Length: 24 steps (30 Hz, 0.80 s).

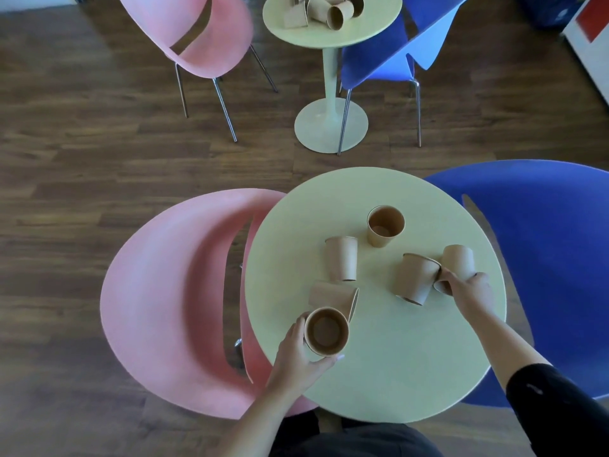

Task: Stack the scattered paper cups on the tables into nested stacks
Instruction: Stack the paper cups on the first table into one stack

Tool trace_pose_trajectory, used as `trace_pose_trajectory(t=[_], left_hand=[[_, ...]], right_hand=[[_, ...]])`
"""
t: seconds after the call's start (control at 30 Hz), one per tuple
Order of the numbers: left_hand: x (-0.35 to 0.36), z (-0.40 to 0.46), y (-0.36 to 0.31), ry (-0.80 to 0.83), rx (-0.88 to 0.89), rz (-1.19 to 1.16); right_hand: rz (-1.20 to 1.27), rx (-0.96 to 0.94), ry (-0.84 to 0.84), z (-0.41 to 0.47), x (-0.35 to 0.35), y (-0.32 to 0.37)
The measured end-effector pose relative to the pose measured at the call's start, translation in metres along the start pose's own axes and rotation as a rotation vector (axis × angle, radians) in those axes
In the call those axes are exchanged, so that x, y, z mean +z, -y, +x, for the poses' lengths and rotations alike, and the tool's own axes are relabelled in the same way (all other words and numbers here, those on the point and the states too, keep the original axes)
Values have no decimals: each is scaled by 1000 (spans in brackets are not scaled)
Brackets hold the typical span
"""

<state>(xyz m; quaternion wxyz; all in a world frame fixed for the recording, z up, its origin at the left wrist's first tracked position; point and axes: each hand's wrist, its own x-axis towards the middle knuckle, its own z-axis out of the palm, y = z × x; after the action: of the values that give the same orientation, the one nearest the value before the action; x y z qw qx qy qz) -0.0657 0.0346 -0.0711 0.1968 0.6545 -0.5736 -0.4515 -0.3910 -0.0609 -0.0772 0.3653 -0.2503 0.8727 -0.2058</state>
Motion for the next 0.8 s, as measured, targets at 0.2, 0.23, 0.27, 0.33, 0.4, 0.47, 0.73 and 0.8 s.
trace_pose_trajectory(t=[0.2, 0.23, 0.27, 0.33, 0.4, 0.47, 0.73, 0.8], left_hand=[[0, 1, 2, 2, -18, -10], [0, 1, 2, 2, -16, -10], [0, 1, 1, 2, -12, -9], [-1, 1, -1, 5, -3, -7], [-2, 0, -1, 13, 4, -2], [-2, -1, -3, 30, 8, 19], [18, -2, -15, 163, 69, 104], [24, 0, -20, 188, 78, 94]], right_hand=[[26, -42, -2, -13, 2, -1], [27, -51, -3, -15, 2, -2], [25, -61, -5, -17, 2, -3], [27, -81, -12, -21, 1, -5], [30, -103, -19, -27, -1, -7], [34, -130, -20, -31, -3, -10], [59, -181, -45, -54, -11, -22], [88, -195, -41, -59, -13, -25]])
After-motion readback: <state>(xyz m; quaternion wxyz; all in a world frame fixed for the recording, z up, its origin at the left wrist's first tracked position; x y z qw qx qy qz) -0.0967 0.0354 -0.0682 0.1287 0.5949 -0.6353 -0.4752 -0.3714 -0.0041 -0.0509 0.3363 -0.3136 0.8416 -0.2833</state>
